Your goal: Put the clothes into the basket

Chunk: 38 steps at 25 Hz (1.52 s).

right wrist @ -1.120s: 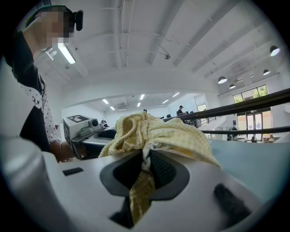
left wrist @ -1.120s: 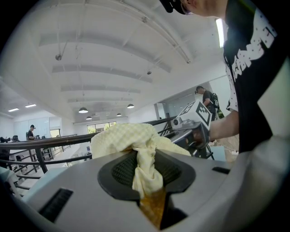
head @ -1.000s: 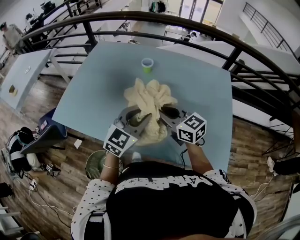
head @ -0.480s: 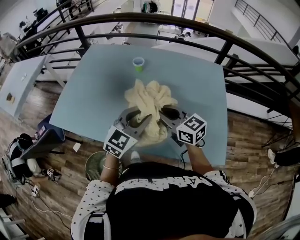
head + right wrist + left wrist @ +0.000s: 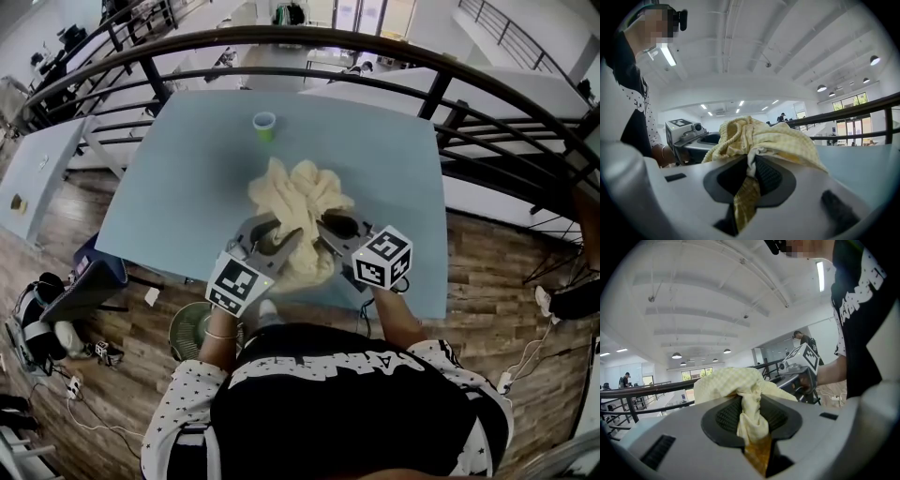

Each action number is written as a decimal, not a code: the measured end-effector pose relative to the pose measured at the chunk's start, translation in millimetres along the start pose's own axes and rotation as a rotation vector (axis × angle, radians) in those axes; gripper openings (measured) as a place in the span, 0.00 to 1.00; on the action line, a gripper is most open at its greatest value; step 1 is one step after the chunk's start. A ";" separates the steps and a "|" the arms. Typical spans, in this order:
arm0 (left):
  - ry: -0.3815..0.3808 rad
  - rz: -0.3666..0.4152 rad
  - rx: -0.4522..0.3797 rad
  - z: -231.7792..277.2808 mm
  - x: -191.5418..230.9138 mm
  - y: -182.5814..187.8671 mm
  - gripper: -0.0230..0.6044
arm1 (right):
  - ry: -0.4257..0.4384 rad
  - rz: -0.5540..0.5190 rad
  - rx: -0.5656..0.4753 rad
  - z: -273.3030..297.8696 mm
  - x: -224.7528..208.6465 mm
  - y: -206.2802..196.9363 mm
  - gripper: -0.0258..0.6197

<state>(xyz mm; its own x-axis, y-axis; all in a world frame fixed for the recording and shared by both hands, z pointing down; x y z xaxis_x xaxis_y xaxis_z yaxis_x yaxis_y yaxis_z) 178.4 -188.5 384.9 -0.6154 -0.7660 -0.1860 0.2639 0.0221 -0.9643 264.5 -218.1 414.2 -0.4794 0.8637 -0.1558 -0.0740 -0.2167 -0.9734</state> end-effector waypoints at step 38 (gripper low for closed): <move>0.141 -0.044 0.049 -57.4 -43.8 -7.7 0.23 | 0.131 0.011 -0.005 -5.9 61.0 -18.6 0.14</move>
<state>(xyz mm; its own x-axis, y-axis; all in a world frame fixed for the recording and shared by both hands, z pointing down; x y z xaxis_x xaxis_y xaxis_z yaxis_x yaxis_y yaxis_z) 160.8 -118.2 389.7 -0.7244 -0.6678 -0.1712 0.2677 -0.0436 -0.9625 241.9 -158.8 421.9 -0.3622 0.9133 -0.1863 -0.0646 -0.2240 -0.9724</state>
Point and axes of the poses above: the fingertips, and each gripper's own axes: z forward along the fingers, x to its left, y out of its top, the point moved 4 cm from there along -z, backward along the fingers, and after that the axes turned 1 degree about -z, right-handed, at the moved point
